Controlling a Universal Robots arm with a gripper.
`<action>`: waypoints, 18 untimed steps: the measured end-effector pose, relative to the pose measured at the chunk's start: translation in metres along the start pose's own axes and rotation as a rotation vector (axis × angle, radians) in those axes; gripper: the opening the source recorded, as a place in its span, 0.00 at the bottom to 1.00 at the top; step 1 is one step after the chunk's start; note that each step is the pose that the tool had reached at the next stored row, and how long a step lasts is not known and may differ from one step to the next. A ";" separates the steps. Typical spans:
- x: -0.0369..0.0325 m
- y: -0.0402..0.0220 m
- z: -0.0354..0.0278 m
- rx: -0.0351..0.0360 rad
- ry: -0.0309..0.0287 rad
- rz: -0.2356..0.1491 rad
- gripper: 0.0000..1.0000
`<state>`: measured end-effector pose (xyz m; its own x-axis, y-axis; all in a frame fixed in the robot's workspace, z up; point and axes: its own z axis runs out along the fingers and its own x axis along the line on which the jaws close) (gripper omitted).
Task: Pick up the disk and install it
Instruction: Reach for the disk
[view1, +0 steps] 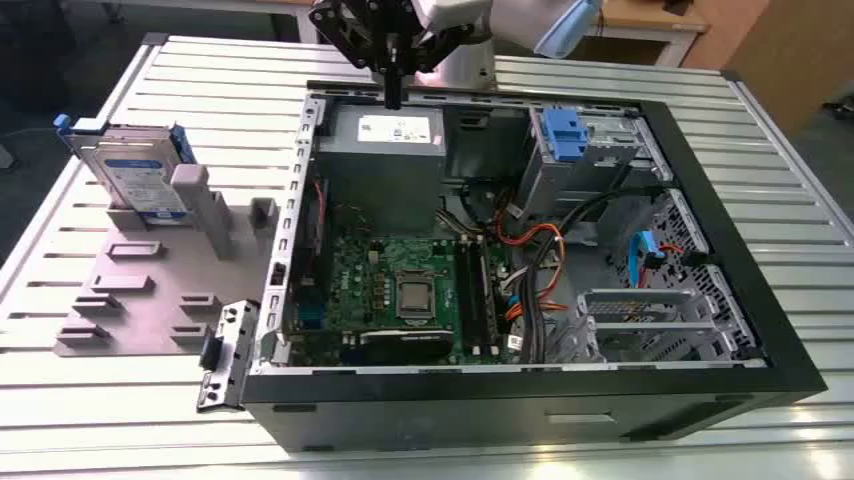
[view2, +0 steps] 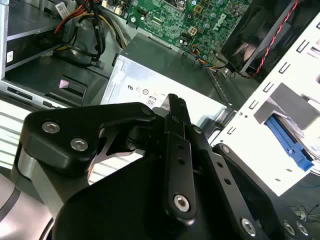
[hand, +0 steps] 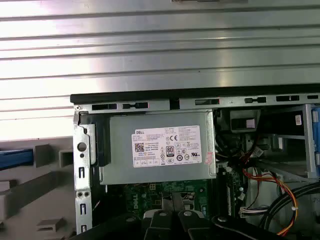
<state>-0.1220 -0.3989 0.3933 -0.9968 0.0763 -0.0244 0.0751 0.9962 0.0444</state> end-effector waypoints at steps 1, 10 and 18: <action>0.0000 0.0000 0.0000 0.0000 0.0000 0.000 0.11; 0.0000 0.0000 0.0000 0.0000 0.0000 0.000 0.11; 0.0063 -0.0005 -0.0001 0.0000 0.0000 0.000 0.11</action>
<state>-0.1283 -0.3989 0.3932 -0.9968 0.0762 -0.0245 0.0751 0.9962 0.0444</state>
